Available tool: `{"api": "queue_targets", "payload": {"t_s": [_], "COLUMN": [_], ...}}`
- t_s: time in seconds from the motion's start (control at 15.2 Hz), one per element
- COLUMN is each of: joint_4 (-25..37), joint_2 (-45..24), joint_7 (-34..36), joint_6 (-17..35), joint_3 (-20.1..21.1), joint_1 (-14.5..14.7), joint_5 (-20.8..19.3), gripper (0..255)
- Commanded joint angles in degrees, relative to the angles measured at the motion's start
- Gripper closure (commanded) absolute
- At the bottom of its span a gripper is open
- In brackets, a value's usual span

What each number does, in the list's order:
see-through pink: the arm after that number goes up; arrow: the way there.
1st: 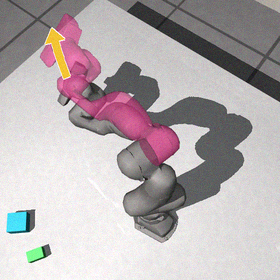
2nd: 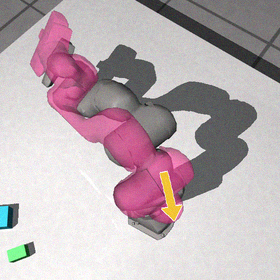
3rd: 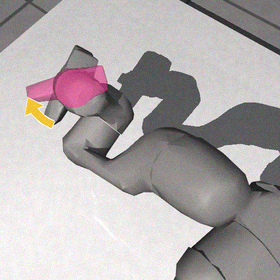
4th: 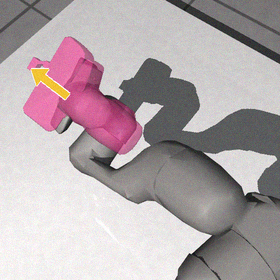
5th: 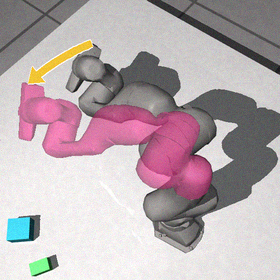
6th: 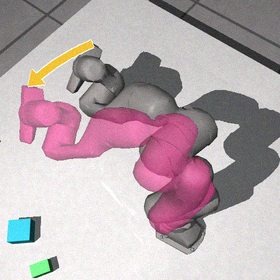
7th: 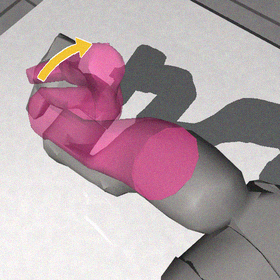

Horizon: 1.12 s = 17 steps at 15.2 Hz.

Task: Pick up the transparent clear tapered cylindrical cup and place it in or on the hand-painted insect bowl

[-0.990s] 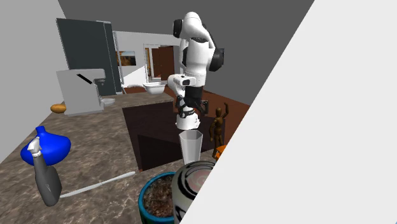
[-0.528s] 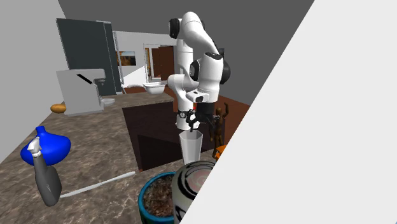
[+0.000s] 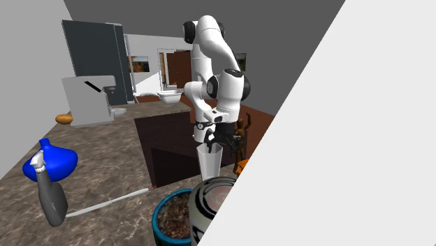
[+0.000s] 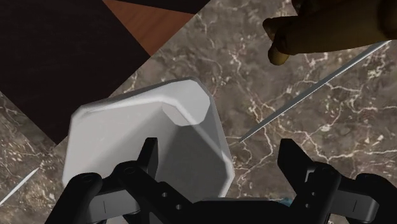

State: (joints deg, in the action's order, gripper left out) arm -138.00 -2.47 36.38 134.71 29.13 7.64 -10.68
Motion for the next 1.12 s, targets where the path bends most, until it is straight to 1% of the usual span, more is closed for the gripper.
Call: {"api": "queue_targets", "payload": {"t_s": [0.0,0.33,0.4,0.99,1.06], "joint_4": [-0.12,-0.11,-0.11,-0.12,0.04], "joint_2": [-0.11,-0.11,-0.11,-0.11,0.6], "joint_7": [0.15,0.15,0.15,0.15,-0.35], "joint_6": [0.22,0.21,0.21,0.22,-0.5], "joint_3": [0.02,0.02,0.02,0.02,0.08], "joint_1": [0.03,0.03,0.03,0.03,0.02], "joint_5": [-0.11,-0.11,-0.11,-0.11,0.51], "gripper": [0,0,255,255,255]}}
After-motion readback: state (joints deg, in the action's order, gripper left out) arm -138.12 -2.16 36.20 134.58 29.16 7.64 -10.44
